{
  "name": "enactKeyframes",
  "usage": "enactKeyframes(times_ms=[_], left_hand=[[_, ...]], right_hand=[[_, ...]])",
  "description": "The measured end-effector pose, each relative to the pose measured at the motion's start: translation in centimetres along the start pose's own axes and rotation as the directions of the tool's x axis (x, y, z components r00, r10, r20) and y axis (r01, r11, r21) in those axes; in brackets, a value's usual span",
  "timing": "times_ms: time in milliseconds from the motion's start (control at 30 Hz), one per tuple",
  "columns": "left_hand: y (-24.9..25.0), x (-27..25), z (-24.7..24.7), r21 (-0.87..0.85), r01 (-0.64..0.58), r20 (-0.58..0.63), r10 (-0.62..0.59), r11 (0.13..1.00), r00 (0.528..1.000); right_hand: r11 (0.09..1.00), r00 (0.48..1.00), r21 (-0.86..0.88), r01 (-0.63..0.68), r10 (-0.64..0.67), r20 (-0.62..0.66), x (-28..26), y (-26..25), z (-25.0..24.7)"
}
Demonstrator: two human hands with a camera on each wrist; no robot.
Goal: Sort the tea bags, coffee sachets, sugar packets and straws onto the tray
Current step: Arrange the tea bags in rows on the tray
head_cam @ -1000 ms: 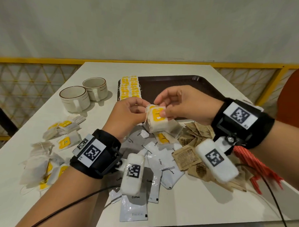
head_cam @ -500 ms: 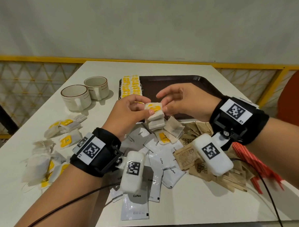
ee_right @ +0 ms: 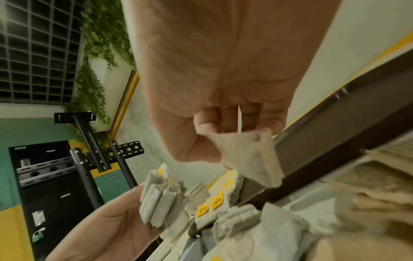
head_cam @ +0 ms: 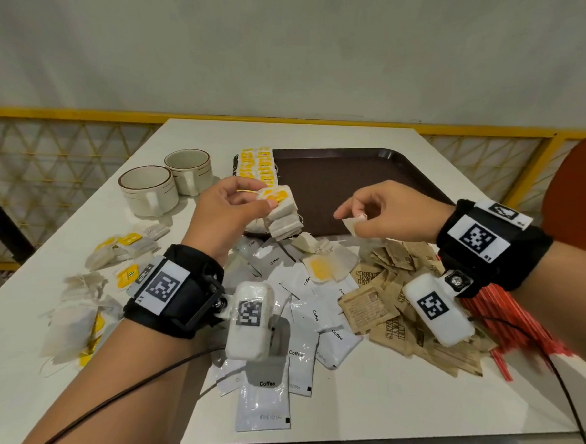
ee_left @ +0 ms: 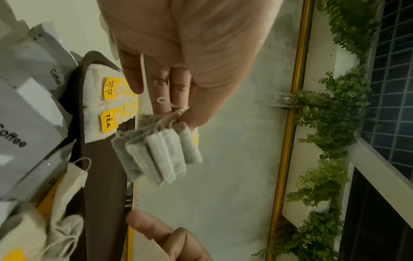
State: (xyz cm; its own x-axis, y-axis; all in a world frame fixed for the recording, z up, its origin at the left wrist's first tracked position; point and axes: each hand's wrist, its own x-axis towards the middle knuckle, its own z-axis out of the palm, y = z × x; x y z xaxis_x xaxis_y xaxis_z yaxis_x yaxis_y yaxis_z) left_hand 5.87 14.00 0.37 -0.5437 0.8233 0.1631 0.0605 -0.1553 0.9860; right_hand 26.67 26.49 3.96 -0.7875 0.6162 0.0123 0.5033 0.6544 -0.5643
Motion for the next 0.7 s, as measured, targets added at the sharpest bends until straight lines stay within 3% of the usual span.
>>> enactKeyframes(times_ms=[133,267,400,500,633,700], left_hand=[[0.0,0.1,-0.1,-0.013,0.001,-0.004,-0.001,1.000,1.000],[0.0,0.0,0.0,-0.013,0.001,0.006,-0.001,1.000,1.000],[0.0,0.0,0.1,0.010,-0.003,0.026,0.002,1.000,1.000],[0.0,-0.2,0.2,0.024,-0.025,0.046,0.023,0.999,0.999],[0.0,-0.6,0.7,0.068,-0.060,0.086,0.054,0.996,0.995],[0.2,-0.8,1.0,0.070,-0.071,0.111,0.063,0.995,0.992]], right_hand=[[0.994,0.992,0.114,-0.004,-0.010,0.123,-0.3,0.3,0.0],[0.994,0.989,0.105,0.037,-0.052,0.142,-0.6,0.1,-0.2],[0.965,0.987,0.255,0.062,-0.098,0.130,-0.5,-0.1,-0.3],[0.879,0.989,0.472,0.069,-0.122,0.081,-0.3,-1.4,-0.4],[0.656,0.992,0.754,0.028,-0.111,0.060,0.3,-3.8,0.1],[0.692,0.998,0.722,0.007,-0.054,0.042,0.9,-4.5,1.1]])
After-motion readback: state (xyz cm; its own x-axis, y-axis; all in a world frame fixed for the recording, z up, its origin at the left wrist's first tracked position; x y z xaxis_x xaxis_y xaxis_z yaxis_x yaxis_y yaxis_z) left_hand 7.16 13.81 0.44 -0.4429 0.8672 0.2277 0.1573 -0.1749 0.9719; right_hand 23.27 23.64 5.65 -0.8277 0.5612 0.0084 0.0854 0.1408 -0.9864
